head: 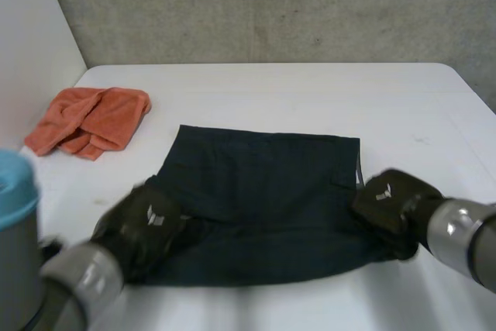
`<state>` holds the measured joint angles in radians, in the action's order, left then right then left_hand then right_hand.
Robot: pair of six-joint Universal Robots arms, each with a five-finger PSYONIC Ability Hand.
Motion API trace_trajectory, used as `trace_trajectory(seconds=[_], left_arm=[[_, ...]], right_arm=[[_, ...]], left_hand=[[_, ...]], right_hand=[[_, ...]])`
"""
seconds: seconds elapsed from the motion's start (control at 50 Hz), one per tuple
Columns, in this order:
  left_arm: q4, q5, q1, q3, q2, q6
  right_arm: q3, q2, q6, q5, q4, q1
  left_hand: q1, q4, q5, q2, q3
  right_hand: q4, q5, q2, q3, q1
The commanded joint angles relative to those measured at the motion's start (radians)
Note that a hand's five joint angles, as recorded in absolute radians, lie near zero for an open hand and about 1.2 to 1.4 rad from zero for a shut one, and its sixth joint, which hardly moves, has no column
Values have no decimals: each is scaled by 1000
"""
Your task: Fold the laundry.
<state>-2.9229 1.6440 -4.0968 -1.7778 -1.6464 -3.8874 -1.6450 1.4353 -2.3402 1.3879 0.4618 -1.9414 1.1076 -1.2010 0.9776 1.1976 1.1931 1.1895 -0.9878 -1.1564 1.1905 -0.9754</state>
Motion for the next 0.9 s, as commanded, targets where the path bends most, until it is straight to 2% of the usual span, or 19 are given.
trace_trajectory(seconds=[0.02,0.08,0.16,0.32,0.44,0.46,0.48,0.5,0.52,0.54,0.56,0.58,0.64,0.68,0.7,0.76,0.82,0.9], left_arm=[[-275,11,-30,254,-278,11],[-334,11,-59,374,-398,11],[-357,10,-79,535,-547,3],[-424,34,-82,841,-811,-3],[-487,56,-88,975,-932,-27],[-493,54,-88,985,-943,-27],[-505,54,-88,992,-952,-29],[-512,54,-86,991,-955,-29],[-516,57,-85,988,-954,-29],[-522,62,-82,986,-954,-29],[-527,69,-74,977,-951,-29],[-527,73,-71,969,-946,-29],[-526,97,-53,908,-908,-24],[-524,114,-48,801,-824,-14],[-524,114,-48,769,-797,-10],[-527,109,-48,638,-693,20],[-524,105,-47,494,-575,113],[-524,97,-47,373,-484,221]], right_arm=[[111,-193,-79,62,-221,-7],[180,-249,-77,144,-305,-13],[259,-335,-64,212,-425,-47],[450,-556,-56,214,-567,-60],[580,-708,-21,214,-644,-68],[596,-726,-13,218,-650,-71],[620,-754,-1,230,-661,-80],[628,-762,-1,230,-666,-85],[634,-763,-4,233,-669,-87],[639,-760,-8,235,-673,-85],[634,-744,-19,241,-683,-82],[630,-733,-28,244,-686,-80],[593,-624,-100,255,-675,-77],[509,-482,-204,243,-654,-59],[489,-457,-220,241,-641,-50],[393,-354,-284,215,-536,8],[279,-290,-336,139,-386,51],[162,-271,-418,50,-324,97]], left_hand=[[289,-195,244,199,203],[289,-195,244,199,203],[289,-195,244,199,203],[289,-195,244,199,203],[289,-195,244,199,203],[289,-195,244,199,203],[1,92,-43,-89,-84],[-170,264,-215,-260,-256],[-285,379,-330,-375,-371],[-438,531,-482,-527,-523],[-805,899,-850,-895,-891],[-933,1026,-978,-1023,-1019],[-932,1026,-977,-1022,-1018],[-929,1023,-974,-1019,-1015],[-929,1023,-974,-1019,-1015],[-932,1026,-977,-1022,-1018],[-932,1026,-977,-1022,-1018],[-932,1026,-977,-1022,-1018]], right_hand=[[207,-234,-240,206,-421],[207,-234,-240,206,-421],[207,-234,-240,206,-421],[207,-234,-240,206,-421],[207,-234,-240,206,-421],[48,-75,-81,47,-262],[-573,546,540,-574,359],[-855,828,822,-856,641],[-1015,988,982,-1016,801],[-1015,988,982,-1016,801],[-1015,988,982,-1016,801],[-1015,988,982,-1016,801],[-1015,988,982,-1016,801],[-1015,988,982,-1016,801],[-1015,988,982,-1016,801],[-1015,988,982,-1016,801],[-1015,988,982,-1016,801],[-908,881,875,-909,694]])
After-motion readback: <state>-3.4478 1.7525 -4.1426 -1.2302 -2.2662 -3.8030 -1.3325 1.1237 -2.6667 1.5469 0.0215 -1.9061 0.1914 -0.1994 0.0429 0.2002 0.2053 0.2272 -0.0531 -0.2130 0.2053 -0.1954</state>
